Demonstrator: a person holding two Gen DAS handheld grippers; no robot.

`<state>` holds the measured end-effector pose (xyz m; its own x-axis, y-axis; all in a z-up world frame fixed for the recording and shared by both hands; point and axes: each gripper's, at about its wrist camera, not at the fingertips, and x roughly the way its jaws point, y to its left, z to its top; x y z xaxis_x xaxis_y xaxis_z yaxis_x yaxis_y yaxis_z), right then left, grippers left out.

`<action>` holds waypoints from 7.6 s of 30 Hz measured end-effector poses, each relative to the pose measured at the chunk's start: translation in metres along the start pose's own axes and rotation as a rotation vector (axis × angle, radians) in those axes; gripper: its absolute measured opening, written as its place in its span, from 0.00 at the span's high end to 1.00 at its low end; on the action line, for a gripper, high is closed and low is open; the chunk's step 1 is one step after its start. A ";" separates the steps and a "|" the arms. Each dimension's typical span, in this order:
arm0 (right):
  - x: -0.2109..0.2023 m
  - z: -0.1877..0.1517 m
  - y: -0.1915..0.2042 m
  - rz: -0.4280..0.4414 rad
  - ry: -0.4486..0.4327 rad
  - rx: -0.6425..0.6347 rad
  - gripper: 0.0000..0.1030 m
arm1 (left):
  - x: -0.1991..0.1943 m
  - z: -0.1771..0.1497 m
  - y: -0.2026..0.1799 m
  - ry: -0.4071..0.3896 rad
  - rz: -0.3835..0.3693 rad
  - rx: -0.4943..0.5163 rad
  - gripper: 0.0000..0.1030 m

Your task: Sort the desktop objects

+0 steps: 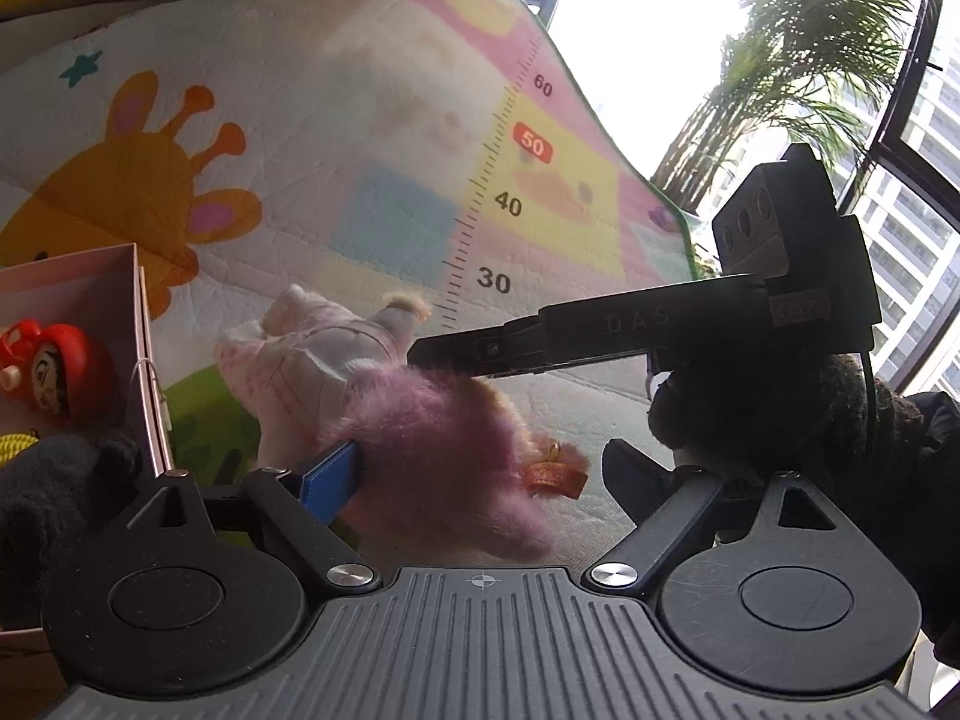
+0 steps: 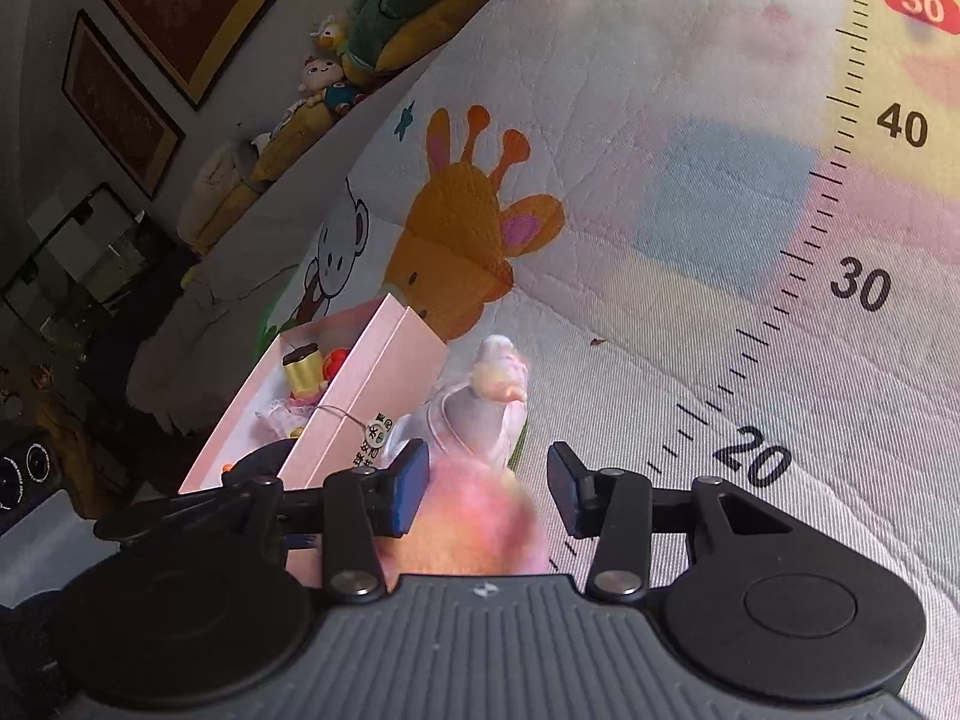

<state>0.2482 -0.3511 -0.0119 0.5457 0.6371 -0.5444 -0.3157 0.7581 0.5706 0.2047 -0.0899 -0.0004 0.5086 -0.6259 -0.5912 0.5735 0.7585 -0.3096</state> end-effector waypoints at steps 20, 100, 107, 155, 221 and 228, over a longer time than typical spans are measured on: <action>-0.028 -0.014 0.006 -0.045 -0.036 -0.007 0.41 | 0.004 -0.001 0.001 0.020 0.086 -0.005 0.10; 0.118 0.055 0.184 0.243 0.074 -0.053 0.41 | -0.149 0.011 0.080 -0.263 0.297 0.082 0.25; 0.170 0.049 0.194 0.196 0.101 -0.070 0.40 | -0.135 0.005 0.139 -0.167 0.303 -0.077 0.30; 0.170 0.036 0.181 0.158 0.192 -0.050 0.28 | -0.119 -0.016 0.146 -0.135 0.356 -0.134 0.18; 0.112 0.028 0.155 -0.029 0.043 -0.159 0.26 | -0.143 -0.024 0.125 -0.197 0.448 -0.053 0.36; 0.109 0.026 0.151 -0.008 0.028 -0.155 0.26 | -0.137 -0.023 0.126 -0.183 0.454 -0.058 0.32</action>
<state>0.2799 -0.1707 0.0304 0.5270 0.6333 -0.5667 -0.4293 0.7739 0.4656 0.1926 0.0952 0.0247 0.8066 -0.2474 -0.5368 0.2334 0.9677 -0.0952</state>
